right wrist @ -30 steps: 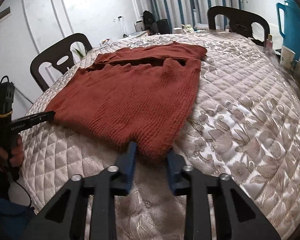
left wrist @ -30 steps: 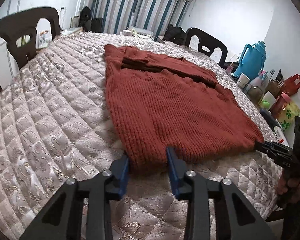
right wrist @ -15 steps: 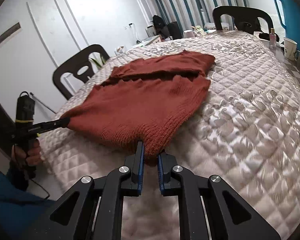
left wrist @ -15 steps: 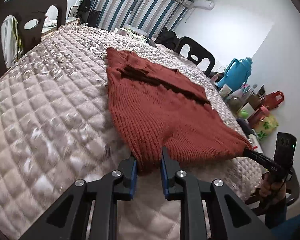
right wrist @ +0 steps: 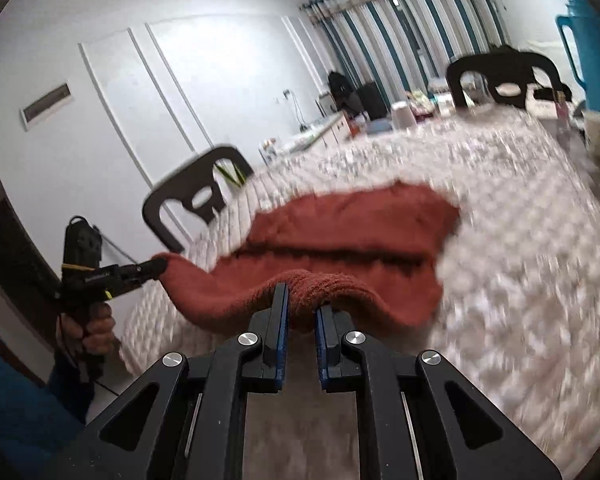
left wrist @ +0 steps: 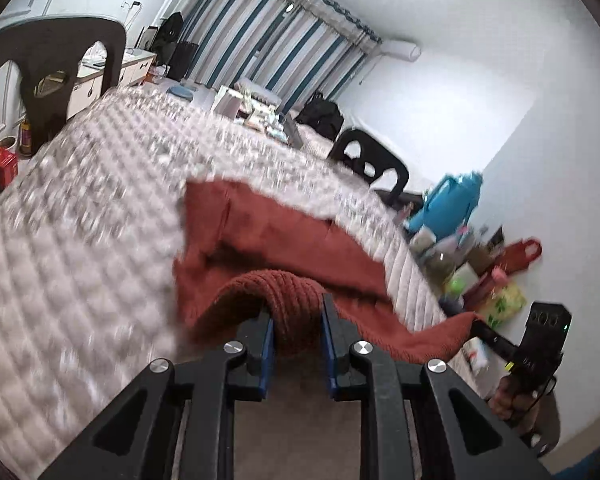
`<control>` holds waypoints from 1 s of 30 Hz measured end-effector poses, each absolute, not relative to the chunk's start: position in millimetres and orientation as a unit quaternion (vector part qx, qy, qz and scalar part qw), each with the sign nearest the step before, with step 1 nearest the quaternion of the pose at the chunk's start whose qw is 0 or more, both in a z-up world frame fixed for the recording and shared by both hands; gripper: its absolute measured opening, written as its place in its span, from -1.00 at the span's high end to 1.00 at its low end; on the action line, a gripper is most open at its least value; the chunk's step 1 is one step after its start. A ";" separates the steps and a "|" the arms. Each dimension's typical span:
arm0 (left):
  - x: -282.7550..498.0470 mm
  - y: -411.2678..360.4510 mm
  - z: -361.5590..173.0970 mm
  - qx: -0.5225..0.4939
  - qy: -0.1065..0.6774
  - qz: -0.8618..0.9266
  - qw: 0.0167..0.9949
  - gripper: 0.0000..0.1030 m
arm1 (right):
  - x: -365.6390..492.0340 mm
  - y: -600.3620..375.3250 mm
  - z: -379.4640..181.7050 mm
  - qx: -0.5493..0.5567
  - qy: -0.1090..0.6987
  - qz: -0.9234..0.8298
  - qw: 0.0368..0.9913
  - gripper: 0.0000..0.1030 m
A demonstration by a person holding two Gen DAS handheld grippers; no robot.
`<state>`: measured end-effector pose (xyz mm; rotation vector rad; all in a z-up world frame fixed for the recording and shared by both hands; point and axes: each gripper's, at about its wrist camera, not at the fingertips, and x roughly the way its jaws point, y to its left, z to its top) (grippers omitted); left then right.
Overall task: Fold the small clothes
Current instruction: 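Lift the folded edge with both grippers and fold it over the sweater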
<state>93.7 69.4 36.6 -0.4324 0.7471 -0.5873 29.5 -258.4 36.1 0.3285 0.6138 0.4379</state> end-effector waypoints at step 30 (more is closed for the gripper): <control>316.0 13.7 -47.2 -0.212 0.499 -0.255 0.801 0.25 | 286.0 -322.7 -50.4 0.257 0.445 0.189 0.837 0.53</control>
